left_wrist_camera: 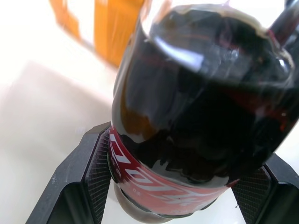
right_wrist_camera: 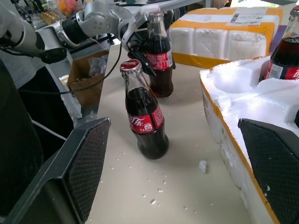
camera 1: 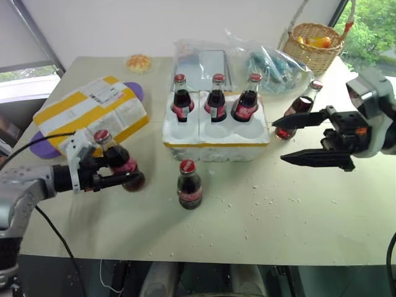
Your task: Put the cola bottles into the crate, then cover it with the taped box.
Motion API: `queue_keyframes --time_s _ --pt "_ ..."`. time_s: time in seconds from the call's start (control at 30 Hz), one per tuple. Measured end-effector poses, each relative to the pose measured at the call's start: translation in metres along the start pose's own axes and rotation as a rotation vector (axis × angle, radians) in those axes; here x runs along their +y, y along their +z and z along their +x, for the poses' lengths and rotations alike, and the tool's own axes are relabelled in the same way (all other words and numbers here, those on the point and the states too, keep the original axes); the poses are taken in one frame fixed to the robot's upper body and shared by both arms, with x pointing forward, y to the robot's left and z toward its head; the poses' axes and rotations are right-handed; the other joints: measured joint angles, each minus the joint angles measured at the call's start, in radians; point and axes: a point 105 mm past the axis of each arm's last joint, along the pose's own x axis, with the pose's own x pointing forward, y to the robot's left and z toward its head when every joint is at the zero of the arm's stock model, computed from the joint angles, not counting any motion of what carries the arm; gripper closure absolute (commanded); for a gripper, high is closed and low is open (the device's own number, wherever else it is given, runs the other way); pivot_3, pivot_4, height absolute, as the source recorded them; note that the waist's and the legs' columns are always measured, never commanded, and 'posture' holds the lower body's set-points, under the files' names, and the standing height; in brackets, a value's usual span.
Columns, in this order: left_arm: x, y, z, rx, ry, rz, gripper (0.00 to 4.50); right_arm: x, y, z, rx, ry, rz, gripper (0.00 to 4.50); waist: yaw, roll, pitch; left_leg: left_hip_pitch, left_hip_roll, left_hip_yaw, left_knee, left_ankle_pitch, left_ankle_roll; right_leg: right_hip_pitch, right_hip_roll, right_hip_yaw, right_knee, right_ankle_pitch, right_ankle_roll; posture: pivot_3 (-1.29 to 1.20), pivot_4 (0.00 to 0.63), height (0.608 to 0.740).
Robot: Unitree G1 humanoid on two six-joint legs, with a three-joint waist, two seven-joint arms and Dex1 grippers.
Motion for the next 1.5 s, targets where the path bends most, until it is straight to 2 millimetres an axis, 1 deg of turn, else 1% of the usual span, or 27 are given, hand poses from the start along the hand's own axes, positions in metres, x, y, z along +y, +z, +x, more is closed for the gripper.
queue_keyframes --time_s 0.07,0.1,0.13,0.17,0.23,0.33,0.4,0.47,0.63,0.8,0.9,1.03,1.1,1.13,1.17,1.37,1.5 --pt "-0.002 0.029 -0.001 -0.026 -0.03 0.047 1.65 0.0 -0.004 0.002 -0.006 0.002 0.01 0.0 0.0 -0.003 0.002 0.0 0.0 0.0 0.0 0.0 0.0 0.0 0.0 0.0 0.0 0.001 0.001 0.0 0.15 0.737" --pt "-0.003 0.037 -0.002 -0.036 -0.037 0.066 1.65 0.0 -0.004 0.003 -0.006 0.004 0.012 0.0 -0.001 -0.004 0.002 -0.001 0.0 0.0 0.0 0.0 0.0 0.0 0.0 0.0 0.0 0.001 0.002 0.0 0.15 0.737" --pt "-0.005 0.053 -0.001 -0.057 -0.059 0.093 1.65 0.001 -0.006 0.004 -0.003 0.003 0.014 0.0 -0.001 -0.004 0.002 -0.001 -0.001 0.0 0.0 0.0 0.0 0.0 0.0 0.0 0.0 0.001 0.002 0.0 0.15 0.737" --pt "-0.007 0.067 0.0 -0.076 -0.08 0.122 1.65 0.001 -0.007 0.004 -0.005 0.002 0.016 0.0 -0.001 -0.004 0.002 -0.001 -0.001 0.0 0.0 0.0 0.0 0.0 0.0 0.0 -0.001 0.001 0.002 0.0 0.15 0.737" --pt "-0.01 0.088 0.005 -0.098 -0.116 0.157 1.65 0.002 -0.01 0.007 -0.009 0.005 0.021 0.0 -0.001 -0.004 0.002 -0.001 -0.001 0.0 0.0 0.0 0.0 0.0 0.0 0.0 -0.001 0.002 0.003 0.0 0.15 0.737" --pt "-0.01 0.116 0.022 -0.146 -0.197 0.172 1.65 0.002 -0.016 0.009 -0.026 0.004 0.036 0.0 -0.001 -0.005 0.003 -0.001 -0.001 0.0 0.0 0.0 0.0 0.001 0.001 0.0 -0.001 0.002 0.004 0.0 0.15 0.737" --pt "-0.006 0.126 0.037 -0.147 -0.234 0.181 1.65 0.002 -0.02 0.009 -0.028 -0.003 0.045 0.0 0.0 -0.005 0.003 -0.001 -0.001 0.0 0.001 0.0 0.0 0.001 0.001 0.0 -0.001 0.002 0.005 0.0 0.15 0.737" --pt "0.003 0.127 0.049 -0.128 -0.243 0.184 1.65 0.003 -0.024 0.008 -0.036 -0.013 0.052 0.0 -0.004 -0.005 0.003 -0.001 -0.001 0.001 0.001 0.0 0.0 0.001 0.001 0.001 -0.002 0.003 0.005 0.0 0.15 0.737" --pt "0.021 0.117 0.084 -0.081 -0.269 0.159 1.65 0.006 -0.031 0.007 -0.049 -0.043 0.063 0.0 -0.006 -0.007 0.004 -0.002 -0.001 0.001 0.001 0.0 0.001 0.0 0.001 0.001 -0.001 0.003 0.005 0.0 0.15 0.737" --pt "0.027 0.112 0.105 -0.052 -0.308 0.175 1.65 0.011 -0.034 0.004 -0.064 -0.08 0.066 0.0 -0.001 -0.008 0.004 -0.004 -0.002 0.0 0.001 -0.001 0.002 -0.001 0.0 0.001 -0.001 0.003 0.006 0.0 0.15 0.737" --pt "0.029 0.106 0.114 -0.033 -0.324 0.186 1.65 0.012 -0.037 0.004 -0.064 -0.102 0.072 0.0 -0.003 -0.008 0.004 -0.005 -0.002 0.001 0.002 -0.001 0.002 -0.002 0.0 0.001 -0.002 0.004 0.007 0.0 0.15 0.737" --pt "0.029 0.094 0.116 0.043 -0.348 0.226 1.65 0.012 -0.038 0.003 -0.07 -0.118 0.077 0.0 -0.005 -0.008 0.004 -0.005 -0.002 0.0 0.002 -0.001 0.002 -0.002 0.0 0.001 -0.002 0.004 0.008 0.0 0.15 0.737" --pt "0.027 0.093 0.115 0.054 -0.366 0.25 0.59 0.012 -0.037 0.003 -0.073 -0.123 0.073 0.0 -0.005 -0.008 0.004 -0.005 -0.002 0.0 0.002 -0.001 0.002 -0.002 0.0 0.001 -0.002 0.004 0.008 0.0 0.15 0.737" --pt "0.026 0.093 0.114 0.057 -0.374 0.257 0.24 0.011 -0.037 0.004 -0.075 -0.125 0.071 0.0 -0.005 -0.008 0.004 -0.005 -0.002 0.0 0.002 -0.001 0.002 -0.002 0.0 0.001 -0.002 0.004 0.008 0.0 0.15 0.737" --pt "0.027 0.093 0.113 0.061 -0.376 0.266 0.08 0.011 -0.037 0.004 -0.077 -0.126 0.069 0.0 -0.005 -0.008 0.004 -0.005 -0.002 0.0 0.002 -0.001 0.002 -0.002 0.0 0.001 -0.002 0.004 0.008 0.0 0.15 0.737" --pt "0.029 0.086 0.106 0.08 -0.366 0.273 0.08 0.009 -0.037 0.008 -0.078 -0.114 0.053 0.0 -0.002 -0.008 0.004 -0.005 -0.002 0.0 0.004 -0.001 0.002 -0.001 0.0 0.001 -0.001 0.004 0.008 0.0 0.15 0.737" --pt "0.03 0.082 0.098 0.061 -0.337 0.284 0.08 0.003 -0.036 0.015 -0.079 -0.114 0.015 0.0 -0.005 -0.008 0.004 -0.006 -0.002 0.0 0.007 -0.001 0.002 -0.001 0.0 0.001 -0.001 0.005 0.008 0.0 0.15 0.737"
